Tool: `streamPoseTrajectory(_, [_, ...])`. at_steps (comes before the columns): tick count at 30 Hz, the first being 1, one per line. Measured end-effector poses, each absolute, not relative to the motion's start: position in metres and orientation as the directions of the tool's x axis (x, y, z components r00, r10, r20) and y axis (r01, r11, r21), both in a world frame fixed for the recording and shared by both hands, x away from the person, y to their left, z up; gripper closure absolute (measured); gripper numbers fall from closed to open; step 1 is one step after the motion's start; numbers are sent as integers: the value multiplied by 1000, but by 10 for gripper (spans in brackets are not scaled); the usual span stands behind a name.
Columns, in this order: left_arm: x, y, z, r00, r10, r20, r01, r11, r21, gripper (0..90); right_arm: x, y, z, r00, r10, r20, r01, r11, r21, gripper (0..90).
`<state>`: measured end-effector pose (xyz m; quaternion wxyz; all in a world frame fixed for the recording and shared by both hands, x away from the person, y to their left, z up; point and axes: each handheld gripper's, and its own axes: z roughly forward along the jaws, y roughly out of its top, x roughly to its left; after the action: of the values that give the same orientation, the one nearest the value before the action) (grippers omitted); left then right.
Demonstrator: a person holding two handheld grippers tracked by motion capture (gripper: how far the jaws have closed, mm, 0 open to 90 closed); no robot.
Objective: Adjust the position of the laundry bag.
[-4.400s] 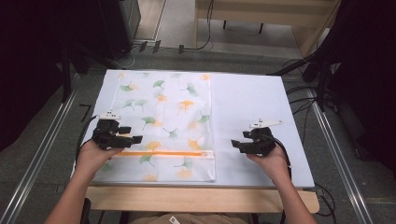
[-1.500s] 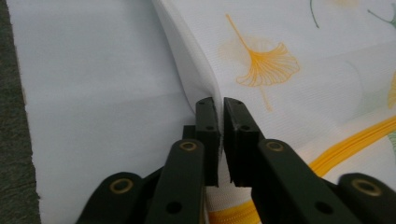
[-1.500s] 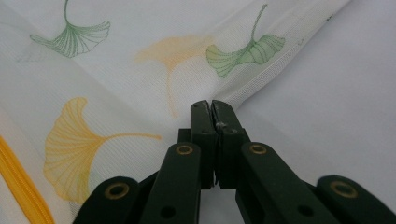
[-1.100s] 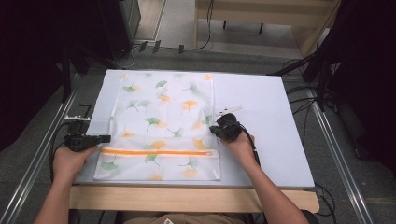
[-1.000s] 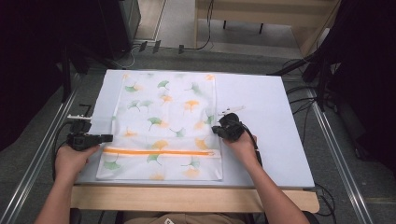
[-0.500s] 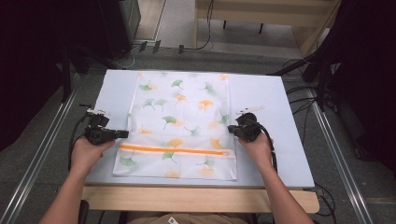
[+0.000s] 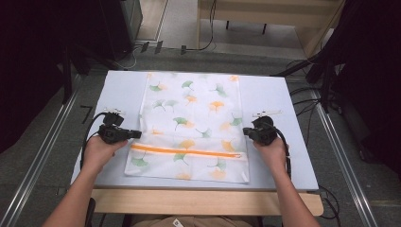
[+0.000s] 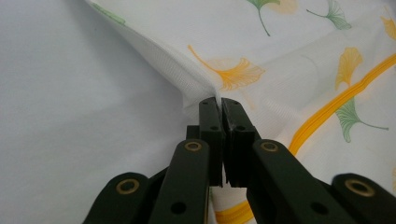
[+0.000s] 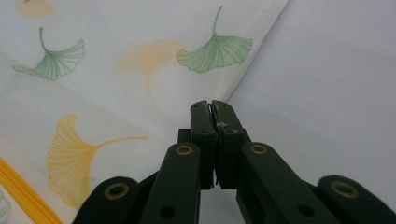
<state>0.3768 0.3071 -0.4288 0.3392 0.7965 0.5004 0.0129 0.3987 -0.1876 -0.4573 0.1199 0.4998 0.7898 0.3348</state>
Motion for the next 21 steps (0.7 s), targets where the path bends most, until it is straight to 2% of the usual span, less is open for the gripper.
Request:
streamPoseTrajectory(6, [380,309,-428,490,802,-341,792,-247,558,890,397,-200,-458,-445,880,167,720,241,651,885])
streamPoseTrajectory(10, [380,308,-429,490,804,-338,796,-255,549,890,396,-198,-457,-455,875,166,713,246,657,843])
streamPoseTrajectory(13, [380,307,-429,492,807,-326,794,-262,548,890,397,-194,-458,-463,868,181,708,239,664,753])
streamPoseTrajectory(15, [380,307,-429,490,809,-325,795,-260,548,889,399,-188,-461,-474,865,164,693,251,676,652])
streamPoseTrajectory(17, [380,306,-430,489,810,-324,795,-262,547,890,403,-183,-465,-460,873,160,702,247,668,617])
streamPoseTrajectory(20, [379,306,-430,490,810,-322,796,-266,544,890,406,-180,-469,-449,879,162,715,244,655,615])
streamPoseTrajectory(21, [379,306,-430,488,811,-321,797,-264,543,889,408,-178,-472,-448,880,156,718,251,649,655])
